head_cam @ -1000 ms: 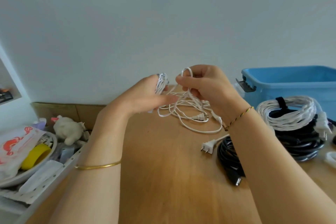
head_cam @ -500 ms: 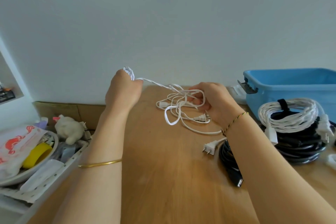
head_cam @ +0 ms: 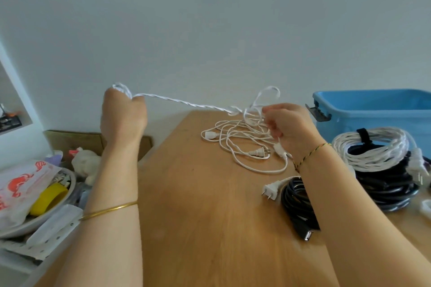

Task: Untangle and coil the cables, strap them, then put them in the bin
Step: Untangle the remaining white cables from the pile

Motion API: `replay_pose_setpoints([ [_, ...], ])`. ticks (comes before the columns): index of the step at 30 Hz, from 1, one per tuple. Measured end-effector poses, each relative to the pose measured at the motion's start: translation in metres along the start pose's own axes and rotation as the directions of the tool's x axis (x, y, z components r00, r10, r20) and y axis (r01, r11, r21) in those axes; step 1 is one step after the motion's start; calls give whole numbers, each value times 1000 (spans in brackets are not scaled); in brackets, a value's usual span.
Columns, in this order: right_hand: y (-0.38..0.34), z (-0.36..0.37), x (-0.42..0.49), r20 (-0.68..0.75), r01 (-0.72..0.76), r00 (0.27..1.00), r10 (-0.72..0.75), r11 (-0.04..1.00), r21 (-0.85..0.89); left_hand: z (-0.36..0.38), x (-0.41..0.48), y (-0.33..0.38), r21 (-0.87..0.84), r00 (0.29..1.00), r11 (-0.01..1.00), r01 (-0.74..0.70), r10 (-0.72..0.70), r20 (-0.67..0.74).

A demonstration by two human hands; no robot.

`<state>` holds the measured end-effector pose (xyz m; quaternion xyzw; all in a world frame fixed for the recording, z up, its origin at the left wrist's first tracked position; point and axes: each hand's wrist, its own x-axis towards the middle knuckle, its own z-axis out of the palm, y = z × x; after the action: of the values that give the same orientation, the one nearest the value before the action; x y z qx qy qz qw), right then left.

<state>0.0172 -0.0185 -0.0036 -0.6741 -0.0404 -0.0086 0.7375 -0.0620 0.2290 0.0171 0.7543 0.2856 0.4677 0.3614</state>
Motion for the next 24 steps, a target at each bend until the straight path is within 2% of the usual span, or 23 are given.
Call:
replay_pose_setpoints([
  [2, 3, 1, -3, 28, 62, 998, -60, 992, -111, -3, 6, -2, -24, 999, 999, 33, -34, -30],
  [4, 5, 3, -6, 102, 129, 989, -107, 962, -240, -2, 5, 3, -122, 998, 990, 68, -65, 23],
  [6, 6, 5, -9, 136, 177, 981, -136, 917, -357, 3, 0, 11, -222, 985, 966, 132, -103, 138],
  [9, 2, 7, -12, 141, 206, 975, -170, 929, -308, 8, -13, 24, -270, 920, 932, 242, -132, 370],
  [11, -2, 12, -15, 131, 237, 969, -211, 942, -237, 11, -25, 31, -249, 802, 921, 298, -101, 588],
  [14, -6, 17, -18, 41, 295, 955, -293, 935, -199, 18, -45, 40, -146, 549, 946, 291, -40, 835],
  [16, -9, 19, -18, -28, 350, 929, -368, 901, -256, 22, -55, 48, -136, 459, 943, 303, -19, 888],
  [18, -12, 20, -18, -73, 410, 888, -453, 854, -320, 24, -63, 55, -159, 407, 925, 344, 6, 913],
  [21, -13, 22, -20, -122, 462, 842, -525, 820, -338, 24, -66, 55, -169, 373, 941, 292, 51, 927],
  [24, -13, 21, -19, -93, 447, 860, -502, 829, -335, 28, -60, 47, -151, 433, 950, 274, 18, 901],
])
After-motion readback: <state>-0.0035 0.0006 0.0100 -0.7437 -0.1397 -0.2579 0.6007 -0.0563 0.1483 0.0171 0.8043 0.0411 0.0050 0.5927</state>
